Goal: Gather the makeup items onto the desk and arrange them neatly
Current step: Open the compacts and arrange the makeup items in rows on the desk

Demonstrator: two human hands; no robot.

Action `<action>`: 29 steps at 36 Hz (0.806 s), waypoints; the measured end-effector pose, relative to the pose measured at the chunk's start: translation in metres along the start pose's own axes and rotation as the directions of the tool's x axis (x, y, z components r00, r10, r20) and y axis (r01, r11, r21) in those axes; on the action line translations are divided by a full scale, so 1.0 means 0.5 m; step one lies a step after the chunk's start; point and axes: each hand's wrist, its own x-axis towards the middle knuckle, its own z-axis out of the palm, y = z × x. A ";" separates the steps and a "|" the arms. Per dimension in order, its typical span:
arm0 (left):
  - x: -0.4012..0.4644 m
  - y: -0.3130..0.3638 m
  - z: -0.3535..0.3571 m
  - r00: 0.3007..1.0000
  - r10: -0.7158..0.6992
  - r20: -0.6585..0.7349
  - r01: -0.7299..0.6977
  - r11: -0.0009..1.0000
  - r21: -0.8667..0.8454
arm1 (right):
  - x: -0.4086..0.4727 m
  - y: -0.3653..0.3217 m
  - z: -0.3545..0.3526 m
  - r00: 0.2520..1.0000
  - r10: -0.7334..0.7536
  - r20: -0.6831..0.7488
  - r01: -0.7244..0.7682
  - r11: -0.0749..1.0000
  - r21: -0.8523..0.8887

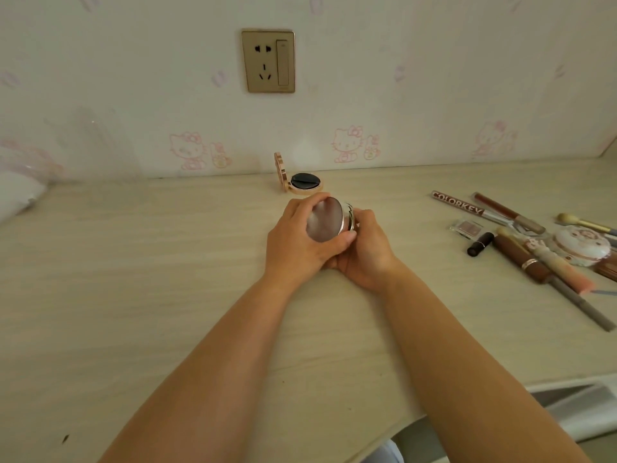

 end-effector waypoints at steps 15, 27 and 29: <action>0.001 0.008 0.003 0.995 -0.059 -0.082 0.035 0.961 -0.276 | -0.008 -0.009 0.003 1.000 0.021 -0.013 -0.018 0.977 0.211; 0.008 -0.003 0.007 0.984 -0.101 -0.144 0.050 0.945 -0.324 | -0.008 -0.008 0.006 0.999 0.047 -0.018 -0.040 0.953 0.301; 0.010 -0.005 0.008 0.984 -0.093 -0.150 0.042 0.949 -0.311 | -0.006 -0.006 0.004 0.996 0.064 -0.063 -0.045 0.962 0.269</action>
